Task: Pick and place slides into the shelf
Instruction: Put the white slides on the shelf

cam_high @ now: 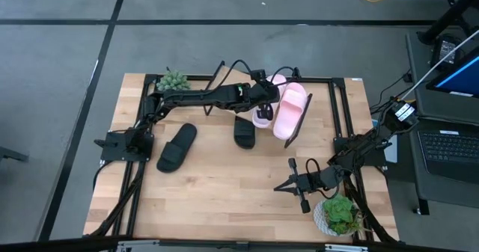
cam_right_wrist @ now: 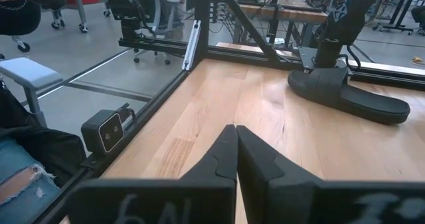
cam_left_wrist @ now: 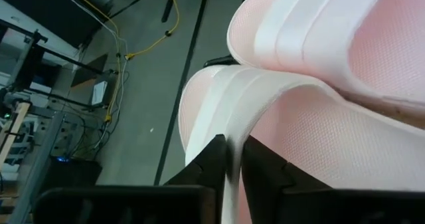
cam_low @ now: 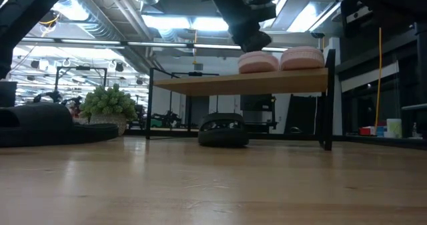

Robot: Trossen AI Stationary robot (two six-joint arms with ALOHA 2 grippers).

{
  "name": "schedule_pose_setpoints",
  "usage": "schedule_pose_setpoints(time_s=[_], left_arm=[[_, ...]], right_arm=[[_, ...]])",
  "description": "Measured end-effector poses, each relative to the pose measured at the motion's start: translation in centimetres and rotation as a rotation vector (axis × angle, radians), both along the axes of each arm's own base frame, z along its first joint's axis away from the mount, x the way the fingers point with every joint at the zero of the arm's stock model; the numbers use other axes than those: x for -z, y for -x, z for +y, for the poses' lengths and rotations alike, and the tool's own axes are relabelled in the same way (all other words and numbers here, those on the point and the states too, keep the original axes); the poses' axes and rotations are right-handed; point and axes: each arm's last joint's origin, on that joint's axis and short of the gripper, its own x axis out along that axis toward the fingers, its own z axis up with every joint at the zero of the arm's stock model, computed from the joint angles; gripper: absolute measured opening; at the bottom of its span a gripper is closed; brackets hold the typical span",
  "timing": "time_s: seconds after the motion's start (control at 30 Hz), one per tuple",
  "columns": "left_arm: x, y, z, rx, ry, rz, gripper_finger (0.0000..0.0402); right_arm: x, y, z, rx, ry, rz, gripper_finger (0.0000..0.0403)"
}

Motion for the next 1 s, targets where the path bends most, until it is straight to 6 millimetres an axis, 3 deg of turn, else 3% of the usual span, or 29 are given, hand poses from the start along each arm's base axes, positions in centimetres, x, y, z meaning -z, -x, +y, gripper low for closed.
schedule_pose_setpoints(time_s=[0.7, 1.0], left_arm=[[-0.26, -0.29, -0.18, 0.074, 0.006, -0.016, 0.0102], [-0.43, -0.21, -0.28, 0.094, -0.022, 0.010, 0.0107]], right_arm=[[0.14, 0.02, -0.01, 0.001, 0.003, 0.013, 0.0005], [0.14, 0.02, -0.01, 0.001, 0.002, 0.014, 0.0005]])
